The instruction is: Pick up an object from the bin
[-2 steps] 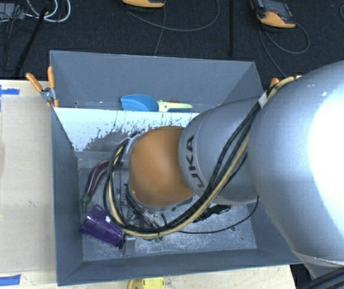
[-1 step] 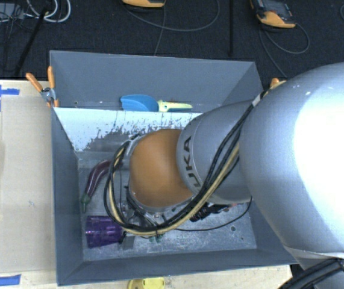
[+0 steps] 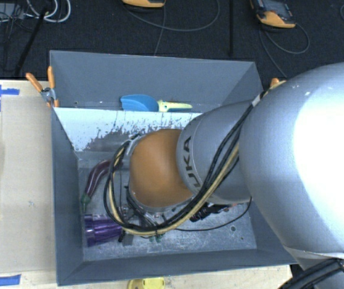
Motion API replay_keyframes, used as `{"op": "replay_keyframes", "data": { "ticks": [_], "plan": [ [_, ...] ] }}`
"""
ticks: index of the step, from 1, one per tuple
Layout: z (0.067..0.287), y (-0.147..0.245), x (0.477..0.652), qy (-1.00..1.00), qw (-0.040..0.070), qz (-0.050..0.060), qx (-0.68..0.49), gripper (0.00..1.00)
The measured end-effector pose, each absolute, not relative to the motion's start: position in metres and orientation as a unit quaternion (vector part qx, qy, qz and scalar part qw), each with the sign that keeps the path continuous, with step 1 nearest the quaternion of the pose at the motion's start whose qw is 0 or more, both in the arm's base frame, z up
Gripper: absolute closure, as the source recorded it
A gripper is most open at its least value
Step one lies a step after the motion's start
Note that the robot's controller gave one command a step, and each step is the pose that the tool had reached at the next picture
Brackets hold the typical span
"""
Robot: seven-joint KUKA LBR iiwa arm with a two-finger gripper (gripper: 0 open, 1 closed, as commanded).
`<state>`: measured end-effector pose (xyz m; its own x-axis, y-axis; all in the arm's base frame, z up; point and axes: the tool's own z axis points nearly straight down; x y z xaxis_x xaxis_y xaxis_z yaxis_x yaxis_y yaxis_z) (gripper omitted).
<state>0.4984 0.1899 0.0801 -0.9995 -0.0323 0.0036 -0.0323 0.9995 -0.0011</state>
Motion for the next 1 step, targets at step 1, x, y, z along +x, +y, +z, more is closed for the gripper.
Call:
{"op": "replay_keyframes", "data": {
  "ticks": [1],
  "plan": [
    [0.0711, 0.1974, 0.4961, -1.000, 0.001, 0.001, 0.021, 1.00]
  ]
}}
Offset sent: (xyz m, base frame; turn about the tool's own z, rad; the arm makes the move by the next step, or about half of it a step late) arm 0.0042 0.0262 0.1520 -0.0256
